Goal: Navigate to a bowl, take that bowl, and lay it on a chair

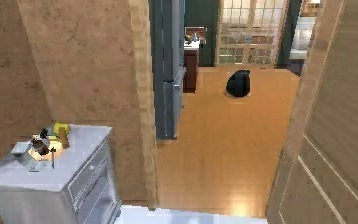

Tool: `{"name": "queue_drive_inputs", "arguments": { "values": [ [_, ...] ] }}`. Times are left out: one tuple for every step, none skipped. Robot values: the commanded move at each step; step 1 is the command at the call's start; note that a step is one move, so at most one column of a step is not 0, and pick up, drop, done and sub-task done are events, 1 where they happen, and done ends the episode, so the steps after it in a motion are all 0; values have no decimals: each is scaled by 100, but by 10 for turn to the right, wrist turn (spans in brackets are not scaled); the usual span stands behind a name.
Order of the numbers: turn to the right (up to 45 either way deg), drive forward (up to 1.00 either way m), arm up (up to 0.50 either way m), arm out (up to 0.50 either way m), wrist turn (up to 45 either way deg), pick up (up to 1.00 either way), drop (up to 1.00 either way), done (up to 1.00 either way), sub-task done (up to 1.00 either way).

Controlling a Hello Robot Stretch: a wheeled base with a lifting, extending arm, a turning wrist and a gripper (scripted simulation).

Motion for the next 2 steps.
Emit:
{"name": "queue_drive_inputs", "arguments": {
  "values": [
    [0,25,0,0,0,0,0,0,0],
    [-450,0,0,0,0,0,0,0,0]
  ]
}}
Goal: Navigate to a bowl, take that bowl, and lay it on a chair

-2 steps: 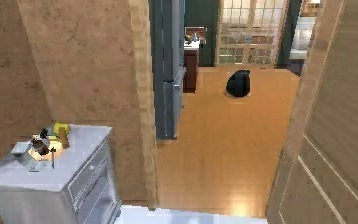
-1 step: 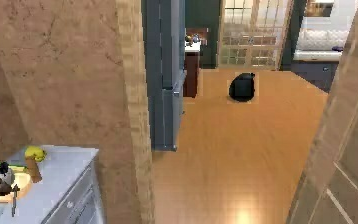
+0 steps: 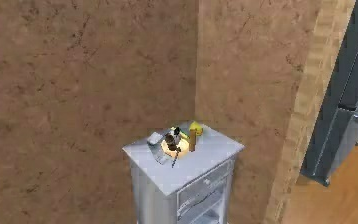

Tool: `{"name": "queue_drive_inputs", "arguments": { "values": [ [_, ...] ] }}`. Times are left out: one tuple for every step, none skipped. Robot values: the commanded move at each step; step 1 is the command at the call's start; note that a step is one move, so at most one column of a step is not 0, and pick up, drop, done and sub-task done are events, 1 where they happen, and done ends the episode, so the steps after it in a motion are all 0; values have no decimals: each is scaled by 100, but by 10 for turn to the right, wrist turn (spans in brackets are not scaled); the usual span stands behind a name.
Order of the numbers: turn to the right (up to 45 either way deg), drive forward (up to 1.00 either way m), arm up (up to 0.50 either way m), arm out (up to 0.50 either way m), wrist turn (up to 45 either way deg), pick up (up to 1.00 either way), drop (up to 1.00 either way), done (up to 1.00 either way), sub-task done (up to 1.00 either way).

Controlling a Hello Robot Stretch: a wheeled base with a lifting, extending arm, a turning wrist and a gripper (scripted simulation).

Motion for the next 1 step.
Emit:
{"name": "queue_drive_inputs", "arguments": {
  "values": [
    [-450,0,0,0,0,0,0,0,0]
  ]
}}
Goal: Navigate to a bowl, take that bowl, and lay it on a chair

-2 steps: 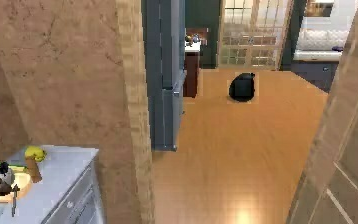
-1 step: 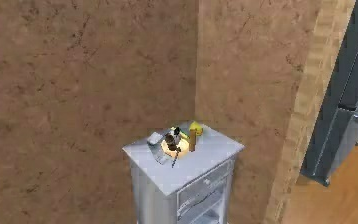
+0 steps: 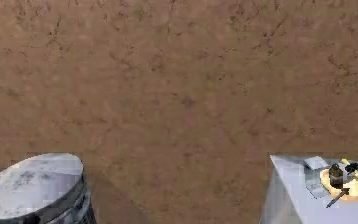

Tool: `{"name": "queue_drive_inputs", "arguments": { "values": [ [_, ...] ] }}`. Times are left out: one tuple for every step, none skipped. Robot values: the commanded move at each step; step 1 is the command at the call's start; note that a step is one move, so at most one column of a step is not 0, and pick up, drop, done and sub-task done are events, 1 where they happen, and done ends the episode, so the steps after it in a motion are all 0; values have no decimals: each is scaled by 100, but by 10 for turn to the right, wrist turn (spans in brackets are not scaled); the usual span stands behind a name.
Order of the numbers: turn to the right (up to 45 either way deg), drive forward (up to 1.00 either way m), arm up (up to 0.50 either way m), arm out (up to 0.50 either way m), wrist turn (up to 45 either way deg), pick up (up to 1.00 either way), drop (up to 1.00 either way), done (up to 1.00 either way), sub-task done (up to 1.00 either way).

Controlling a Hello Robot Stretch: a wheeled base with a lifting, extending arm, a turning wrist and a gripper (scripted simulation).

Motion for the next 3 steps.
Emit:
{"name": "queue_drive_inputs", "arguments": {
  "values": [
    [-420,0,0,0,0,0,0,0,0],
    [450,0,0,0,0,0,0,0,0],
    [450,0,0,0,0,0,0,0,0]
  ]
}}
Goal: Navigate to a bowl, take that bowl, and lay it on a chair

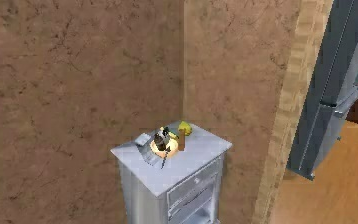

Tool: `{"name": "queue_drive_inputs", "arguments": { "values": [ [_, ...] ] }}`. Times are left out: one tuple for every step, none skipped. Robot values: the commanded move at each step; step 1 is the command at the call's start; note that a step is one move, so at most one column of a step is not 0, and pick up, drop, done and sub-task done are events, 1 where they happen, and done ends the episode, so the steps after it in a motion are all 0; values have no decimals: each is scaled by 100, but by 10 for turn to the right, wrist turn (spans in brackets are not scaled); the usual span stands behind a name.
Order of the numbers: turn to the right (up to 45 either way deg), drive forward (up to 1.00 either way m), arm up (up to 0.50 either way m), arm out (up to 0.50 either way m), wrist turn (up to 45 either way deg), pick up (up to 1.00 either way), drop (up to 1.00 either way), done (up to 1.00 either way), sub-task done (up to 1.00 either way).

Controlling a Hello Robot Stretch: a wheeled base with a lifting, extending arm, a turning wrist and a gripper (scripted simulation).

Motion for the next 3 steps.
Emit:
{"name": "queue_drive_inputs", "arguments": {
  "values": [
    [240,0,0,0,0,0,0,0,0],
    [0,35,0,0,0,0,0,0,0],
    [-450,0,0,0,0,0,0,0,0]
  ]
}}
